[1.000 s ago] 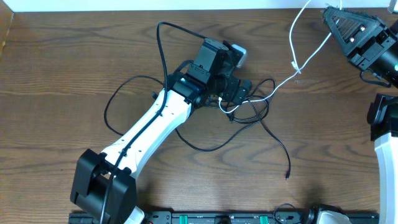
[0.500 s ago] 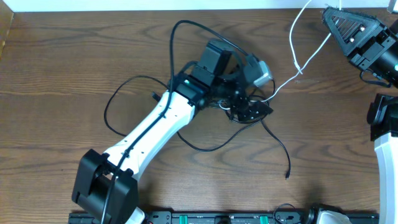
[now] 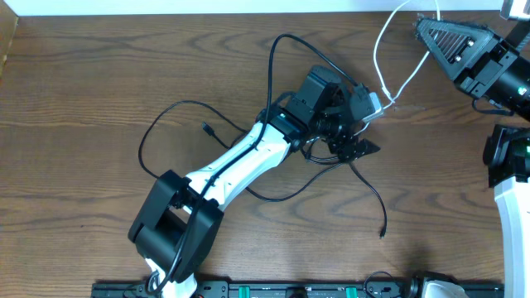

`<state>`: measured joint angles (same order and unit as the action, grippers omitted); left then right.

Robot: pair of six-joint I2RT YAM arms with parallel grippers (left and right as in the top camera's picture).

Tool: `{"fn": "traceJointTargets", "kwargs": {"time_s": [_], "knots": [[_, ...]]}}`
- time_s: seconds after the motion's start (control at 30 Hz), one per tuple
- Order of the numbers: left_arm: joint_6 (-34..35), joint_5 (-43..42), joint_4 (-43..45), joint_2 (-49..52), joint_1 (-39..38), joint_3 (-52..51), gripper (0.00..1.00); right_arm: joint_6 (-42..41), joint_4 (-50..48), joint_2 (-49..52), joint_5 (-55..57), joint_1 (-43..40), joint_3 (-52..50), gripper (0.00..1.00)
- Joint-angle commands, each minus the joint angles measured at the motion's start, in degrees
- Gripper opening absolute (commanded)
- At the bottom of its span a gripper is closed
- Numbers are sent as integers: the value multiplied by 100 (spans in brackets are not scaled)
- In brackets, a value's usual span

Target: Untangle cables

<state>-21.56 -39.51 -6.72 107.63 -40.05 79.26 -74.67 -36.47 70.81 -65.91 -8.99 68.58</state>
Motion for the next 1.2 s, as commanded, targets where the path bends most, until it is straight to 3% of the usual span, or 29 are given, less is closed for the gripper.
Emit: {"fn": "traceJointTargets", "kwargs": {"time_s": [0.0, 0.07, 0.13, 0.3, 0.37, 0.7, 0.83, 1.1, 1.17], "knots": [[518, -103, 479, 133, -17, 46, 98, -98, -22, -31, -44, 48, 74, 1], [520, -402, 658, 133, -57, 46, 100, -96, -22, -31, -42, 48, 74, 1], [520, -487, 728, 133, -103, 46, 89, -96, -22, -31, -35, 48, 74, 1], [520, -487, 748, 133, -203, 46, 37, -94, -22, -31, -35, 46, 74, 1], [522, -487, 754, 133, -216, 46, 8, -96, -22, -31, -39, 46, 74, 1], [743, -507, 905, 133, -208, 48, 8, -92, -20, -31, -46, 42, 74, 1], [1279, -507, 1169, 118, -94, 48, 8, -57, -17, -31, -48, 31, 74, 1], [2074, -546, 1392, -315, 612, 48, 8, 131, 42, -28, -48, -162, 72, 1], [2081, -890, 1447, -527, 826, 48, 8, 273, 260, -28, -44, -240, 72, 1]]}}
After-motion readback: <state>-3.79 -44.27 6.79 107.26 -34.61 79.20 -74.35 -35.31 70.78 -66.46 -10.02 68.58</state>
